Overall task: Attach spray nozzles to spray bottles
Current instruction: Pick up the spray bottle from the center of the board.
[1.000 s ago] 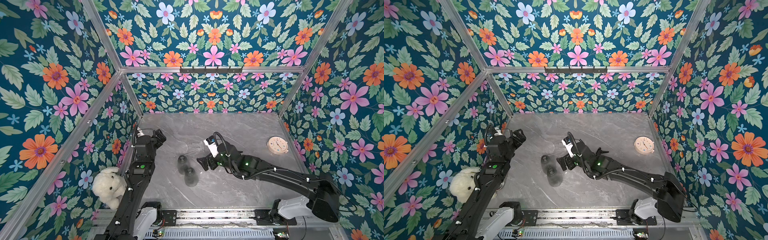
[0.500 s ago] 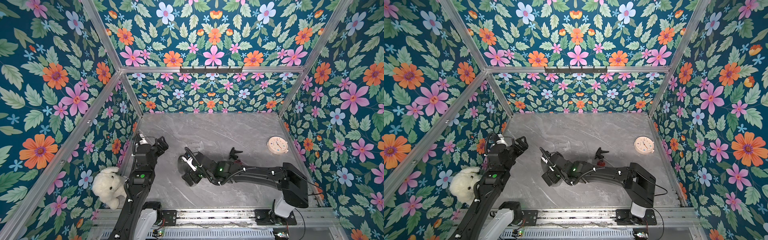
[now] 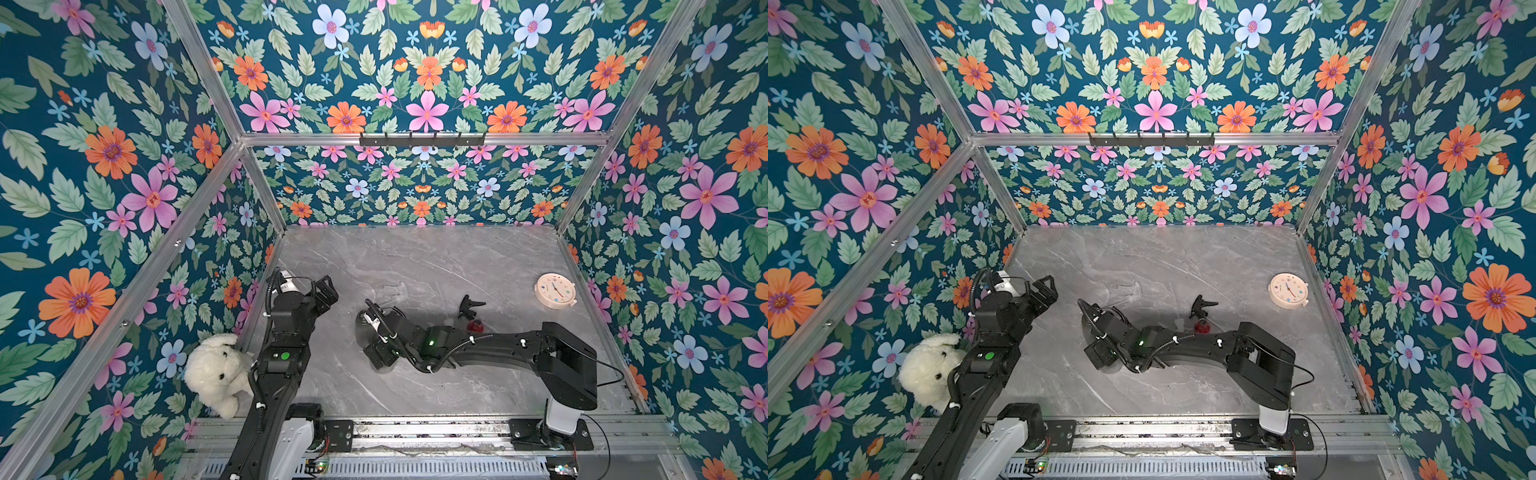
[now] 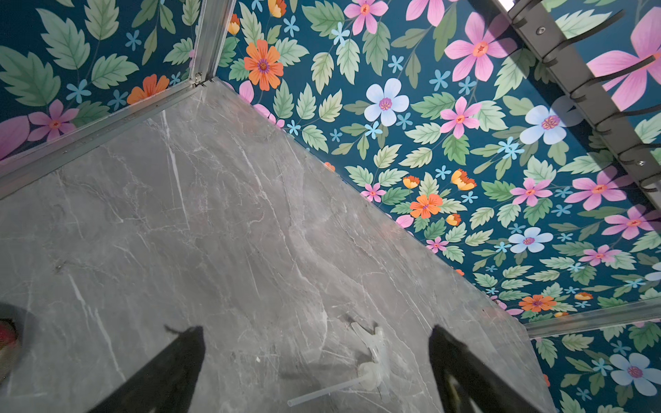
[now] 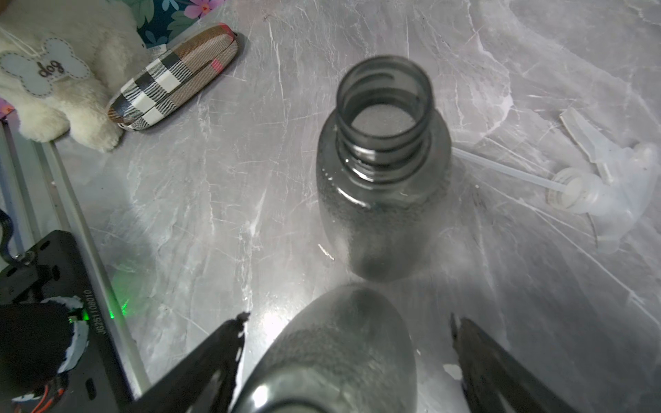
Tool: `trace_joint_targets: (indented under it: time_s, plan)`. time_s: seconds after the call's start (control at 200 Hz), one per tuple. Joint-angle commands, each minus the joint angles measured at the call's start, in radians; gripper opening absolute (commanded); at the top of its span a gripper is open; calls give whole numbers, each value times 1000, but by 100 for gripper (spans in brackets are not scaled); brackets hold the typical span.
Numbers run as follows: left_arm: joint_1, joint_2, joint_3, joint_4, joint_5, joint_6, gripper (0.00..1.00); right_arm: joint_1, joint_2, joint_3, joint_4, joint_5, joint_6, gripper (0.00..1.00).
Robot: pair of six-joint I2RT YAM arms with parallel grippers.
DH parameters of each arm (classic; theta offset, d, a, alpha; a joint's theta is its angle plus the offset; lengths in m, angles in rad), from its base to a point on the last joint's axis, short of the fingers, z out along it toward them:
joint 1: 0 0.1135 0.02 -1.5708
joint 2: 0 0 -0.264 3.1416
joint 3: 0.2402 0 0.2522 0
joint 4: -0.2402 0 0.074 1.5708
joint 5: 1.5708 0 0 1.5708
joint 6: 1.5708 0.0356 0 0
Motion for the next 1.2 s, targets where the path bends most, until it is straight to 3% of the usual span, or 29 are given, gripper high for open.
trace_joint_targets:
  time_s: [0.0, 0.5, 0.63, 0.78, 0.885, 0.99, 1.09, 1.195]
  plan:
    - [0, 7, 1, 40, 17, 3, 100, 1, 10, 6, 16, 15, 14, 88]
    - [-16, 17, 36, 48, 58, 8, 100, 1, -50, -21, -10, -1, -4, 61]
    - [-74, -7, 15, 143, 100, 48, 100, -20, -128, -44, -46, -38, 5, 55]
    - [-193, -61, 14, 195, 86, 126, 100, -99, -285, -94, -114, -147, 26, 54]
    - [-225, -58, 15, 269, 281, 159, 100, -176, -400, -108, -206, -219, 24, 55]
    - [-227, -70, -74, 521, 516, 67, 100, -261, -524, -115, -297, -299, 29, 54]
    - [-247, -58, -134, 710, 663, 26, 100, -341, -638, -109, -377, -390, 38, 55]
    - [-317, -1, -129, 756, 776, 40, 100, -404, -721, -70, -478, -473, 28, 55]
